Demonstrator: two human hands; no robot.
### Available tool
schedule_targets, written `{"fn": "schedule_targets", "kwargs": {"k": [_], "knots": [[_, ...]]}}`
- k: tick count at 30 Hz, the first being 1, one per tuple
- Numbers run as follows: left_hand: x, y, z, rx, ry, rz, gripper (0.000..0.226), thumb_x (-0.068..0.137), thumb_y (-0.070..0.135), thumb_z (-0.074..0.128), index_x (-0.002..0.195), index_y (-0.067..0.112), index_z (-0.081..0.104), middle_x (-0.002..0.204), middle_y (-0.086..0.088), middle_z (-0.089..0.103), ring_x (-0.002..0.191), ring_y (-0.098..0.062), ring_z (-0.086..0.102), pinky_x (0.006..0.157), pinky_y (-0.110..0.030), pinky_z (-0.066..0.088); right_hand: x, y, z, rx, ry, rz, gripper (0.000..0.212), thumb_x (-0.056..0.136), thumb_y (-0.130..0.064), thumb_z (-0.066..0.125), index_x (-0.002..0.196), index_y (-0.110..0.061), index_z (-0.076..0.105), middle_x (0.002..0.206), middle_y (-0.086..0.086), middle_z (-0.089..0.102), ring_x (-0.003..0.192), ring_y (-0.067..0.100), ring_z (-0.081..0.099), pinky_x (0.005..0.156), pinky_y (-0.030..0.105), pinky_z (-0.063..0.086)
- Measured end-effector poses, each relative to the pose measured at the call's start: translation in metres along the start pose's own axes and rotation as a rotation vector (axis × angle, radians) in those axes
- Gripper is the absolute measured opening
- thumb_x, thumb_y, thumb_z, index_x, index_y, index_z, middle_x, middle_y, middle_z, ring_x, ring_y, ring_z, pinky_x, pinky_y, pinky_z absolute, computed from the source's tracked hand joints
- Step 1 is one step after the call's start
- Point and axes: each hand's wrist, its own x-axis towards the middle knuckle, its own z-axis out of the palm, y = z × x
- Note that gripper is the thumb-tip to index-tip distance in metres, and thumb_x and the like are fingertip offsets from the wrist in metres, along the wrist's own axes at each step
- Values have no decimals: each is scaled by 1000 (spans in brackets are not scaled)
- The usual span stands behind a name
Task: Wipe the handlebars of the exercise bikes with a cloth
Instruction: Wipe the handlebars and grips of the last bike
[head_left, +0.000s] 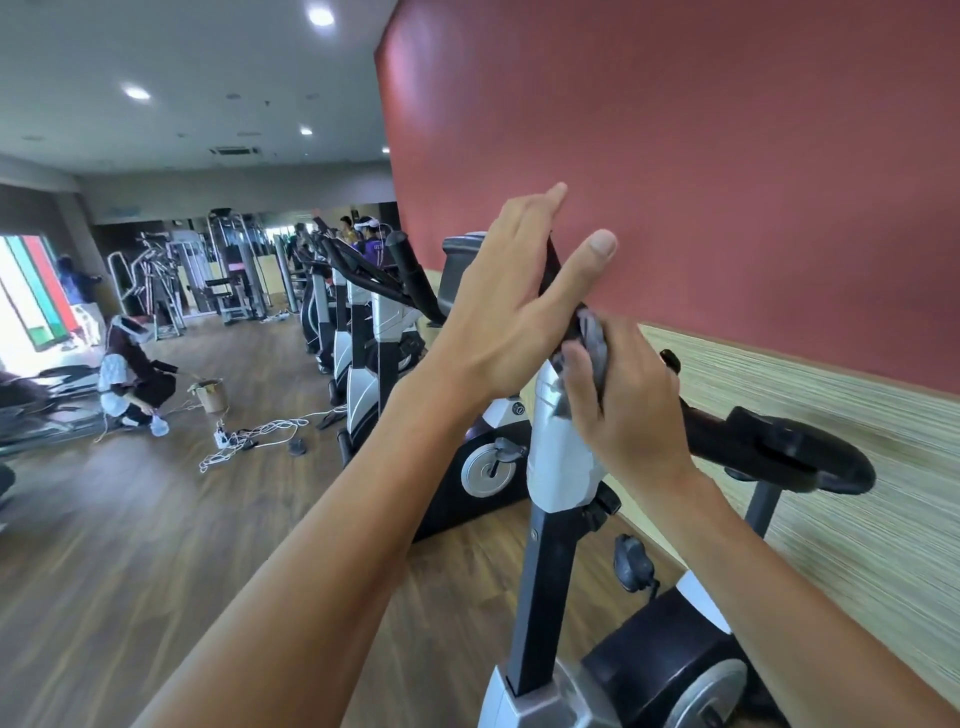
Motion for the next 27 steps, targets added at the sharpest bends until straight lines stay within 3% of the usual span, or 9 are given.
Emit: {"fn": "schedule_targets", "kwargs": {"k": [3, 9, 11, 14, 17, 19, 22, 24, 27], "knots": [[2, -6, -1, -27, -22, 33, 78, 90, 60, 32, 151, 11, 40, 145, 4, 44, 136, -7, 39, 115, -30, 30, -6, 9, -3, -105, -28, -56, 42, 106, -38, 40, 114, -2, 60, 94, 6, 63, 83, 23, 61, 66, 32, 48], [3, -9, 1, -25, 21, 54, 65, 98, 46, 28, 147, 9, 45, 138, 3, 47, 133, -7, 42, 114, -26, 31, 43, -25, 11, 90, 55, 15, 21, 104, -28, 48, 103, -9, 57, 85, -6, 51, 71, 12, 44, 61, 26, 32], [1, -9, 6, 222, 93, 105, 56, 101, 39, 34, 145, 7, 47, 143, -2, 46, 141, -17, 37, 119, -38, 28, 21, -8, 2, 153, -47, 47, 27, 105, -38, 41, 100, -15, 55, 82, -6, 55, 70, 13, 50, 62, 29, 39], [-4, -4, 29, 784, 170, 165, 45, 96, 27, 43, 133, 5, 55, 163, -12, 27, 156, -32, 8, 126, -49, 7, -16, 29, -23, -131, -191, -27, 42, 106, -43, 34, 101, -13, 63, 85, -4, 62, 76, 16, 56, 64, 26, 38], [-16, 0, 58, 1096, 26, 249, 35, 92, 25, 42, 105, 4, 67, 164, -17, 26, 155, -36, 10, 125, -53, -7, -31, 71, -58, -303, -333, 22, 45, 105, -40, 29, 95, -15, 65, 83, -3, 66, 75, 20, 60, 82, 33, 45], [-19, 0, 67, 1155, -72, 257, 38, 92, 27, 44, 90, 3, 75, 136, -20, 59, 141, -39, 38, 126, -52, -3, -38, 99, -81, -536, -413, -5, 49, 106, -38, 22, 96, -18, 66, 85, -4, 70, 80, 20, 67, 114, 41, 32], [-19, -2, 66, 1159, -91, 319, 42, 91, 28, 49, 70, 5, 76, 72, -11, 67, 96, -34, 57, 123, -50, 16, -36, 118, -95, -729, -568, -80, 52, 106, -39, 15, 91, -26, 64, 81, -10, 70, 81, 14, 67, 124, 42, 17], [-18, -4, 64, 1177, -126, 361, 47, 94, 31, 44, 68, 8, 75, 65, -8, 65, 87, -31, 55, 117, -47, 22, -19, 114, -93, -644, -678, -38, 55, 104, -39, 8, 77, -29, 55, 62, -11, 60, 63, 12, 57, 118, 43, 27], [-17, -4, 64, 1201, -150, 380, 51, 98, 33, 38, 67, 11, 73, 65, -7, 63, 81, -29, 53, 112, -45, 25, 2, 109, -88, -473, -778, 79, 53, 109, -28, 21, 62, -29, 44, 48, -10, 50, 53, 17, 48, 80, 33, 37]]}}
